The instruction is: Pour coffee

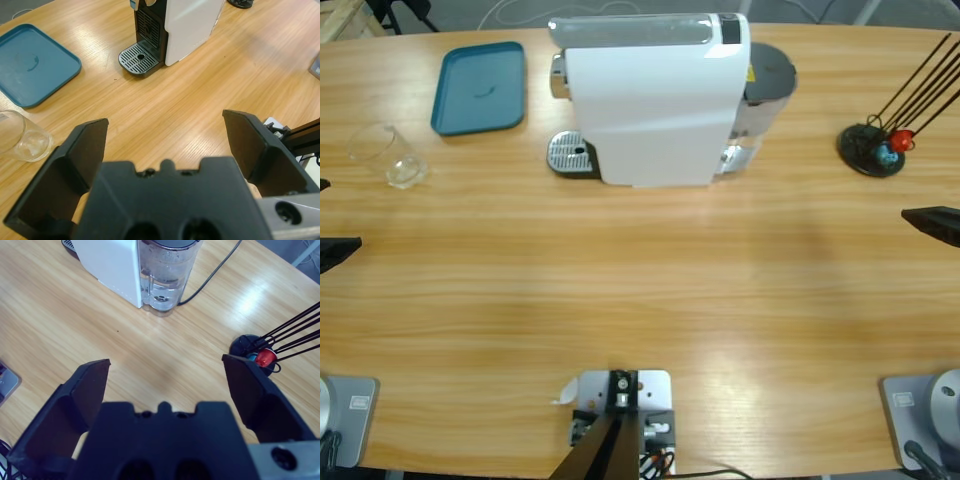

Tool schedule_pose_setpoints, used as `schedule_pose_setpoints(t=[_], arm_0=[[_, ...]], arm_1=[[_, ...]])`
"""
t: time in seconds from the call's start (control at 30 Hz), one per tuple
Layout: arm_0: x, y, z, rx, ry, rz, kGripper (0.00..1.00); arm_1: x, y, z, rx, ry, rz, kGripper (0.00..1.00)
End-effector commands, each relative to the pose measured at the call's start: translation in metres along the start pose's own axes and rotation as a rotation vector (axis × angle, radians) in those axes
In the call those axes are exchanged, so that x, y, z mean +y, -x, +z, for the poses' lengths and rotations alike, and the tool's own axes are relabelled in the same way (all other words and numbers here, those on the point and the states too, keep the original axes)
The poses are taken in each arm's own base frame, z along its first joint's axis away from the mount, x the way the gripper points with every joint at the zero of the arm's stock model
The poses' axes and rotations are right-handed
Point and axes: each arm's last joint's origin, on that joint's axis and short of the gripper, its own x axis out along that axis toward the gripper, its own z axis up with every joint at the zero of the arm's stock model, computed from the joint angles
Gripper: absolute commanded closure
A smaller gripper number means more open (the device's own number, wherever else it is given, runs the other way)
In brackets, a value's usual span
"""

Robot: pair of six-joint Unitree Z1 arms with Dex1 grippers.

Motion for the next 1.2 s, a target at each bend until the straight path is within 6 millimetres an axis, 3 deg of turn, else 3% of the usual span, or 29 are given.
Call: schedule_pose_setpoints(t=[0.03, 0.33, 0.43, 0.6, 0.7, 0.8, 0.97, 1.2], arm_0=[[0.002, -0.010, -0.007, 0.048, 0.020, -0.003, 0.000], [0.007, -0.018, -0.001, 0.062, 0.041, 0.058, 0.000], [0.010, -0.029, 0.036, 0.014, 0.124, 0.056, 0.000], [0.024, -0.091, 0.117, 0.056, 0.349, 0.007, 0.000], [0.040, -0.134, 0.147, 0.096, 0.559, -0.055, 0.000], [0.053, -0.171, 0.157, 0.129, 0.660, -0.096, 0.037], [0.075, -0.215, 0.175, 0.126, 0.722, -0.150, 0.075], [0.083, -0.248, 0.175, 0.180, 0.753, -0.208, 0.245]], arm_1=[[0.003, -0.010, -0.004, 0.048, 0.011, 0.005, 0.000], [0.001, -0.006, -0.006, 0.024, 0.001, -0.005, 0.000], [0.001, -0.004, -0.008, 0.010, -0.005, -0.008, 0.000], [0.001, -0.006, -0.007, 0.014, -0.006, -0.007, 0.000], [0.001, -0.004, -0.008, 0.006, -0.007, -0.007, 0.000], [0.001, -0.003, -0.009, 0.003, -0.008, -0.007, 0.000], [0.001, -0.002, -0.009, -0.002, -0.009, -0.002, 0.000], [0.001, -0.003, -0.009, 0.001, -0.008, -0.003, 0.000]])
